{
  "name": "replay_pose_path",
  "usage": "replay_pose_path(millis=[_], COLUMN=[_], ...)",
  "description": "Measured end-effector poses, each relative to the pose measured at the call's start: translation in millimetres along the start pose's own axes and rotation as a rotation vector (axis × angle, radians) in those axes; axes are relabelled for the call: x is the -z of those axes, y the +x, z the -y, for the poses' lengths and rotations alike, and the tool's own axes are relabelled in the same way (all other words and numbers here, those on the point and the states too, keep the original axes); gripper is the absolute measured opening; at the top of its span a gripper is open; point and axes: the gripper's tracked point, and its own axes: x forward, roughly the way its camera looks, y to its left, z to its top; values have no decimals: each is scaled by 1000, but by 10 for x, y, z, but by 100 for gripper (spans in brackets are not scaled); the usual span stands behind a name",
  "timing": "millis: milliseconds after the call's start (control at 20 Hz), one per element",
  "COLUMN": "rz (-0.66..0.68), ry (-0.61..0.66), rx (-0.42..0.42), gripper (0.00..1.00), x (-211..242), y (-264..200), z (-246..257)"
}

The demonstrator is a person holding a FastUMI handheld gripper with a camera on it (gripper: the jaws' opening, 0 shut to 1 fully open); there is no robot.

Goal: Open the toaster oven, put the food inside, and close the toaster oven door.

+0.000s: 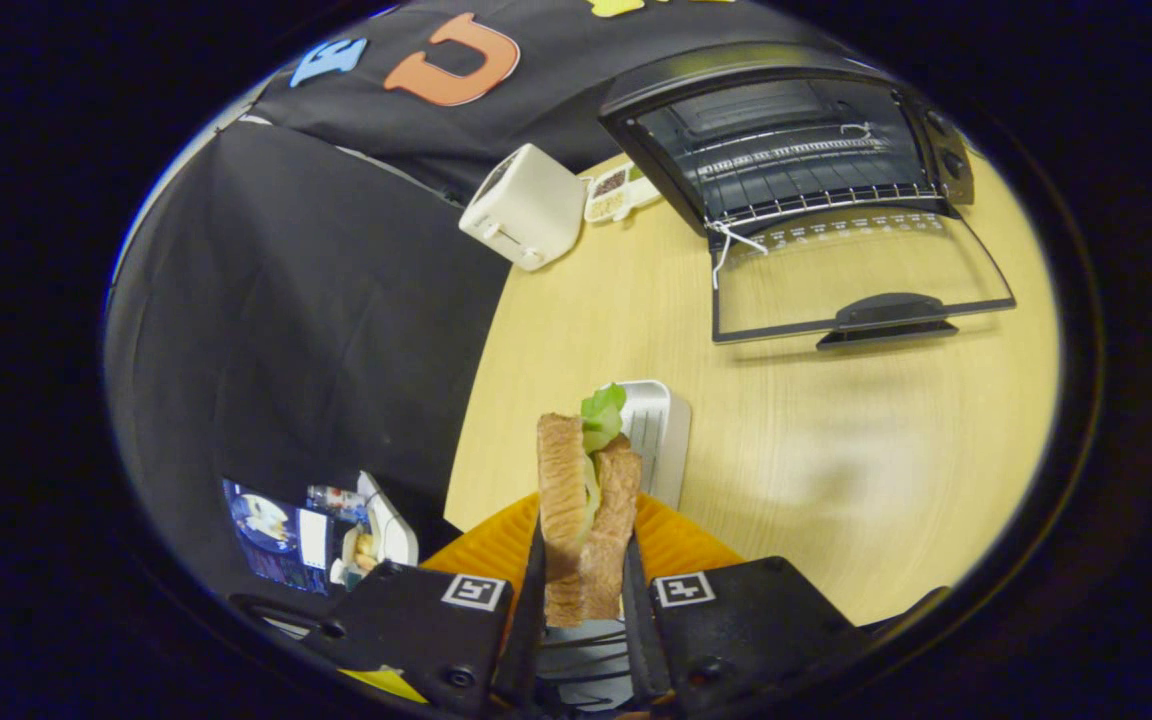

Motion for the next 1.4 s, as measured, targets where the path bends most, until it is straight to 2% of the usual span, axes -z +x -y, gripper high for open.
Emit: replay_pose_path(millis=[150,300,550,850,1250,1400], rz=[58,157,187,333,578,635], ry=[10,19,115,271,384,423], rx=[-66,-68,-244,-328,-306,-230], gripper=[41,41,40,40,40,40], x=[-156,-401,-614,-1123,-1945,-2215], y=[-124,-203,-247,-354,-361,-224], z=[-122,-7,-54,294,982,1343])
